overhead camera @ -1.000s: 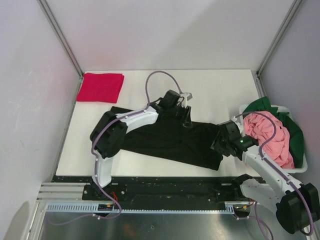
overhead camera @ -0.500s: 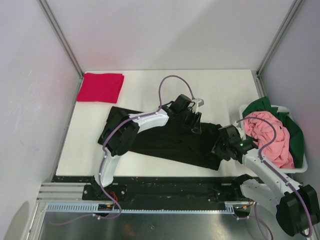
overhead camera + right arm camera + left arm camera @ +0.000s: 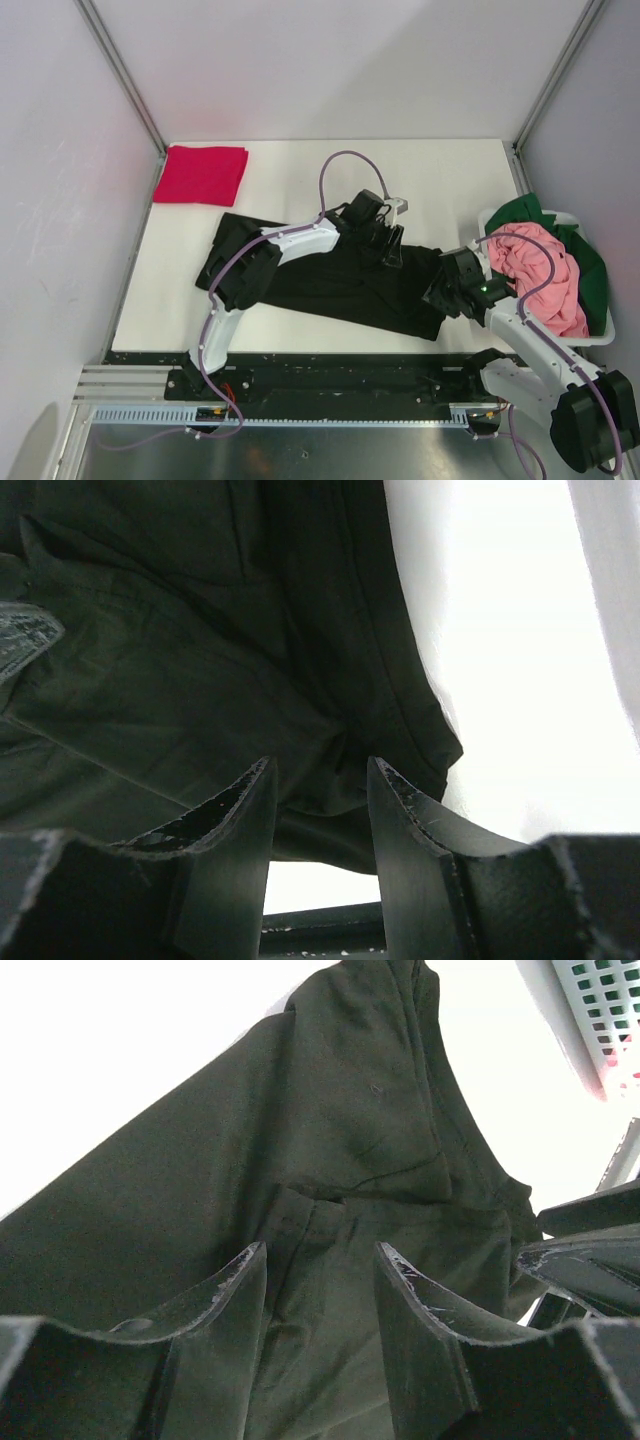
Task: Fold and stack the t-shirts
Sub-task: Fold the other side of the tshirt into a rectangle
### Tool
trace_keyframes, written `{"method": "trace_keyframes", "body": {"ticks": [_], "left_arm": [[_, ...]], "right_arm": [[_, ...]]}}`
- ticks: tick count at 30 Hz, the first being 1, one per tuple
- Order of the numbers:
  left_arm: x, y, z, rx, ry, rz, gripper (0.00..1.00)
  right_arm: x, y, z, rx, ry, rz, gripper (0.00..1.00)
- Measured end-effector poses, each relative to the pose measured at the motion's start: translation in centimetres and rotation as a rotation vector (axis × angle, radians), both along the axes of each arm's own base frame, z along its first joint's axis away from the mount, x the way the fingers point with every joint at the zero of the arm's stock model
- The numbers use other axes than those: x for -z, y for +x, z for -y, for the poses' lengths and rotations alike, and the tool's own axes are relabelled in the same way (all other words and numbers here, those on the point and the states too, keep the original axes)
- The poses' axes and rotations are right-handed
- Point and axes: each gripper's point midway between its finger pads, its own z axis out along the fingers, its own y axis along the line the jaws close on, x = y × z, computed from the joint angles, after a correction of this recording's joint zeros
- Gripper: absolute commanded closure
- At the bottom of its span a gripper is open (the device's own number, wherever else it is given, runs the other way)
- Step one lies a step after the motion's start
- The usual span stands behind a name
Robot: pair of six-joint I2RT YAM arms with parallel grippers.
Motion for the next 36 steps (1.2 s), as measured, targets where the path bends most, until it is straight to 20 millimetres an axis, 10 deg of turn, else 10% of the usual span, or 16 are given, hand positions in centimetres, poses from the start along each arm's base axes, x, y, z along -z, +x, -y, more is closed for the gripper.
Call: {"method": "trace_keyframes", "body": {"ticks": [11, 36], "left_arm": [[1.0, -0.1, 0.0, 0.001, 0.029, 0.018, 0.5], [0.6, -0.7, -0.2, 0.004, 0.035, 0.032, 0.96]], "right_arm": [[0.2, 1.1, 0.0, 0.013, 0.004, 0.014, 0.56], [0.9, 2.0, -0.2, -0.001, -0.008, 0.015, 0.92]]}}
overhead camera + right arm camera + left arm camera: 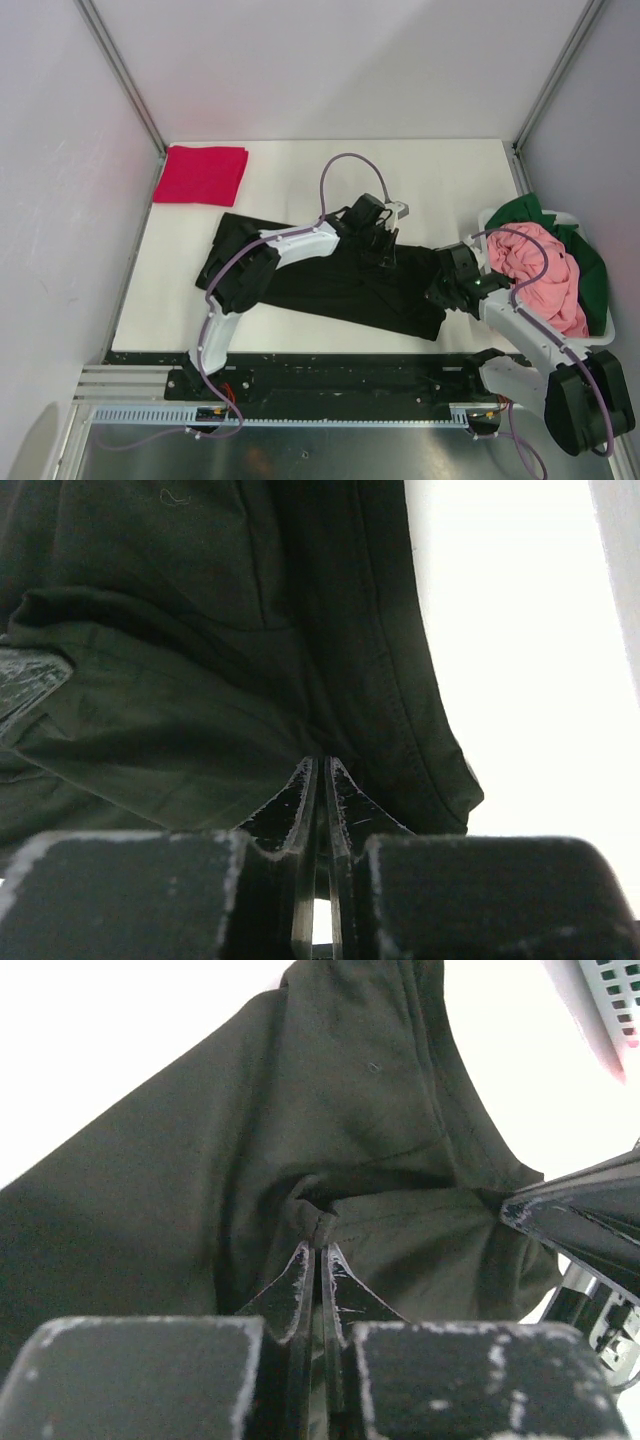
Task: Fold and stack the t-shirts
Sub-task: Fold the other side of the tshirt into a rectangle
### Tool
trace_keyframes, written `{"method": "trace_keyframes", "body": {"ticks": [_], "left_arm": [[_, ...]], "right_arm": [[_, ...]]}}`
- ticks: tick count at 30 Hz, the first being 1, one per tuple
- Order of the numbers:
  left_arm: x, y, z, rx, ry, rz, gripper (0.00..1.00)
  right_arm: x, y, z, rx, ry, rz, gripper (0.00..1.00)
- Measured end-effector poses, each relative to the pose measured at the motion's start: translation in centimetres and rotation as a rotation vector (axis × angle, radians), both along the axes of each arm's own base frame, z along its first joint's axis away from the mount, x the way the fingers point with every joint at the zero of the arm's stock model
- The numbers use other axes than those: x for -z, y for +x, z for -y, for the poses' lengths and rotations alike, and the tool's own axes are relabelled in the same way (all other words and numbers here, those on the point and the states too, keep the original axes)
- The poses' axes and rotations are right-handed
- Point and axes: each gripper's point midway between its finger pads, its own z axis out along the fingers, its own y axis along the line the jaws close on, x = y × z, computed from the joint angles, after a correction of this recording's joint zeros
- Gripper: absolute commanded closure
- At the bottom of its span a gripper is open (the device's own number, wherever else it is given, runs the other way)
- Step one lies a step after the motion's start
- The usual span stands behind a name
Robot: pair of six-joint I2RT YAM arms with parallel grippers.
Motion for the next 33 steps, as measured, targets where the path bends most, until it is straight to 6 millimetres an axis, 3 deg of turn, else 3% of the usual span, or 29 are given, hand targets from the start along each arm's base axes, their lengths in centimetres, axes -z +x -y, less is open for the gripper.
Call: {"method": "trace_keyframes", "body": {"ticks": [5, 13, 20, 26, 33], "left_arm": [[-2.0, -0.2, -0.6, -0.013, -0.015, 0.029, 0.98], [-4.0, -1.2, -2.4, -0.043, -0.017, 0.059, 1.0], [-2.4, -2.1, -4.3, -0.08, 0.035, 0.039, 1.0], [-1.4, -2.2, -5.2, -0.108, 0.07, 0.033, 1.0], [-1.8, -2.1, -5.3, -0.125, 0.066, 0.038, 1.0]], "right_arm": [[-0.4, -0.1, -0.1, -0.008, 0.001, 0.01, 0.91], [-1.0, -0.7, -0.8, -0.047, -0.008, 0.018, 0.73], [-1.1, -1.3, -1.1, -0.068, -0.019, 0.016, 0.55], [-1.7, -1.6, -1.3, -0.09, -0.049, 0.019, 0.54], [-2.4, -1.1, -1.2, -0.083, -0.065, 0.045, 0.55]]}}
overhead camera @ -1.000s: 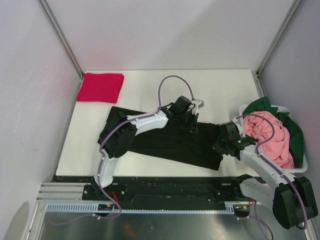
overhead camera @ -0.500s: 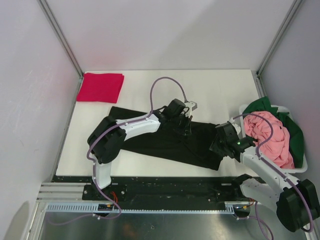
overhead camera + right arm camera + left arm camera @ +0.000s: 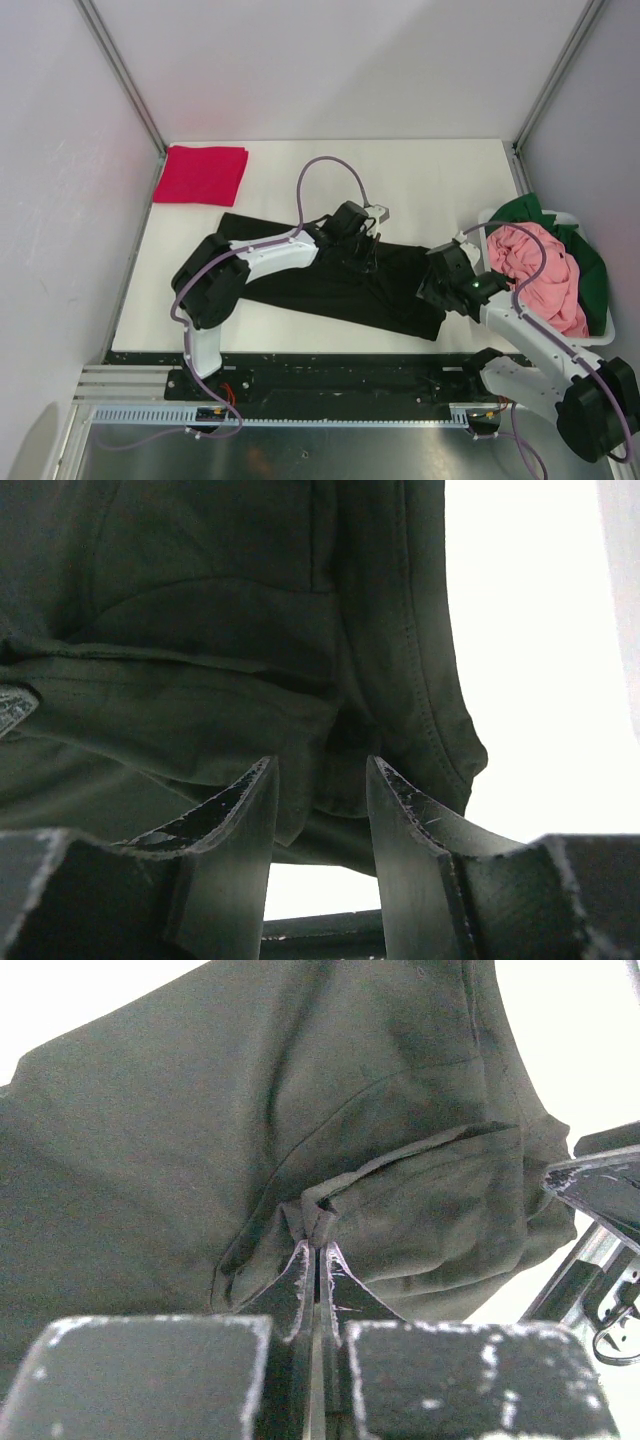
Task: Fold and stack the t-shirts
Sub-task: Fold the other side of the tshirt into a rectangle
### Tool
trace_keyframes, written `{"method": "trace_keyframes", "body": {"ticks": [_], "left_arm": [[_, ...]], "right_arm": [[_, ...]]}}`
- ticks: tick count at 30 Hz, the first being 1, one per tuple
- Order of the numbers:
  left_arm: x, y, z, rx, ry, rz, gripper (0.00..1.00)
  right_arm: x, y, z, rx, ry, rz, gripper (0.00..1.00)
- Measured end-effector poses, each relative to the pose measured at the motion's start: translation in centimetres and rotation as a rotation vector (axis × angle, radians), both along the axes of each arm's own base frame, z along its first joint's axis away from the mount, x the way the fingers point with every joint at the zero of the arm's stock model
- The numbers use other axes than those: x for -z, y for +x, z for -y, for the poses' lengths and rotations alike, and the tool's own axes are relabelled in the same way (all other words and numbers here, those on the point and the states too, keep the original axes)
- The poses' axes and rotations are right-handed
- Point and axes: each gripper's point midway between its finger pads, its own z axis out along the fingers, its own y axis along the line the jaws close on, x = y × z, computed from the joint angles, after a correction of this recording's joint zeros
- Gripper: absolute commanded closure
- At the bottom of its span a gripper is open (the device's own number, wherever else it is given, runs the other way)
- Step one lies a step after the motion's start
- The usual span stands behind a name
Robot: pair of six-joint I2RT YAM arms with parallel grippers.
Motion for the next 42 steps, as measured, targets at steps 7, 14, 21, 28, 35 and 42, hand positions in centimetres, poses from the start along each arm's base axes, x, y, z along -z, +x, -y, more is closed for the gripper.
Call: {"method": "trace_keyframes", "body": {"ticks": [7, 14, 21, 28, 35, 42], "left_arm": [[-0.3, 0.0, 0.0, 0.0, -0.005, 0.004, 1.0], [-0.3, 0.0, 0.0, -0.002, -0.006, 0.001, 1.0], [-0.4, 0.0, 0.1, -0.002, -0.01, -0.002, 0.84], [-1.1, 0.8, 1.3, 0.006, -0.033, 0.009, 0.55], [0.1, 2.2, 3.0, 0.009, -0.032, 0.005, 0.53], [1.6, 2.6, 2.8, 0.008, -0.011, -0.011, 0.56]], "right_arm": [[0.7, 1.2, -0.2, 0.005, -0.031, -0.022, 0.56], [2.0, 1.5, -0.1, -0.003, -0.063, -0.055, 0.62], [1.9, 2.1, 0.2, -0.001, -0.079, -0.037, 0.96], [1.3, 1.9, 0.9, 0.013, -0.095, -0.02, 1.0], [0.9, 1.5, 1.4, 0.022, -0.105, -0.016, 1.0], [0.8, 1.3, 1.4, 0.031, -0.101, -0.014, 0.67]]}}
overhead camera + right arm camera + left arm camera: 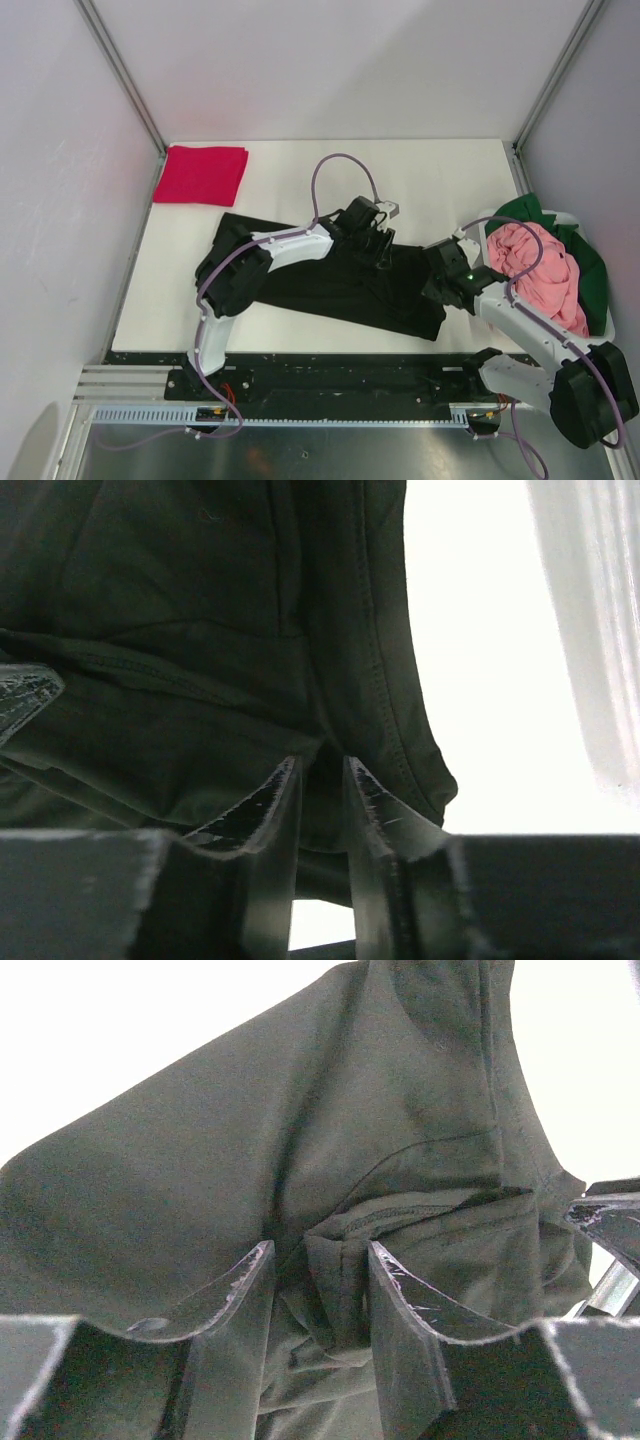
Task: Fold and stack the t-shirts
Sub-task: Fold the other side of the tshirt into a rectangle
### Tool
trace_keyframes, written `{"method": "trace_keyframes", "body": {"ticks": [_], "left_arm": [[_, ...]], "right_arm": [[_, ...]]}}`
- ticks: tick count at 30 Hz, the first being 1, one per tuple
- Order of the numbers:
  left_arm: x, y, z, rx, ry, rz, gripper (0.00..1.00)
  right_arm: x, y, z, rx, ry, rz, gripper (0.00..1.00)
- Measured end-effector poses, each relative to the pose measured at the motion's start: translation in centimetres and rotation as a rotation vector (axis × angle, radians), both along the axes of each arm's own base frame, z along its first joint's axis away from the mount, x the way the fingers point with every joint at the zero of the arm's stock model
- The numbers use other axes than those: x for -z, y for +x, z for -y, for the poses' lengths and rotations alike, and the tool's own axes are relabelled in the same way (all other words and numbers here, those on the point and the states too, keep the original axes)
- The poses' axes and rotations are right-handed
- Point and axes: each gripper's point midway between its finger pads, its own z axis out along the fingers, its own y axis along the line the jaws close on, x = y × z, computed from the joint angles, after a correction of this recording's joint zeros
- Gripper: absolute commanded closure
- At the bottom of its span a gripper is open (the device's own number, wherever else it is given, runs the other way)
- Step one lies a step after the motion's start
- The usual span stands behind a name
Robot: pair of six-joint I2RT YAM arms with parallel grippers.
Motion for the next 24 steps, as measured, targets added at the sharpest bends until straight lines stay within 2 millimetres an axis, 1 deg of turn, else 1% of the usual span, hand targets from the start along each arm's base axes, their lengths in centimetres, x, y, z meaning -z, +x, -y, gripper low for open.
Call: {"method": "trace_keyframes", "body": {"ticks": [2, 4, 8, 13, 16, 19, 22, 24], "left_arm": [[0.1, 0.1, -0.1, -0.002, 0.002, -0.002, 0.57], [0.2, 0.2, -0.2, -0.002, 0.001, -0.006, 0.57], [0.3, 0.3, -0.2, -0.001, -0.001, -0.011, 0.58], [0.1, 0.3, 0.0, 0.003, -0.008, -0.011, 0.58], [0.0, 0.3, 0.1, 0.005, -0.011, -0.011, 0.58], [0.0, 0.3, 0.1, 0.006, -0.012, -0.012, 0.59], [0.0, 0.3, 0.1, 0.006, -0.012, -0.012, 0.64], [0.0, 0.3, 0.1, 0.006, -0.013, -0.012, 0.69]], "right_arm": [[-0.2, 0.1, -0.1, 0.0, 0.006, 0.008, 0.61], [-0.2, 0.3, -0.3, -0.005, 0.015, 0.015, 0.59], [-0.1, 0.7, -0.6, -0.012, 0.022, 0.019, 0.58], [1.1, 0.8, -0.9, -0.016, 0.011, -0.015, 0.59], [1.5, 1.0, -1.1, -0.02, 0.011, -0.025, 0.65], [1.7, 1.1, -1.3, -0.026, 0.014, -0.029, 0.77], [1.9, 1.2, -1.4, -0.03, 0.013, -0.034, 0.91], [1.9, 1.1, -1.4, -0.03, 0.015, -0.033, 0.97]]}}
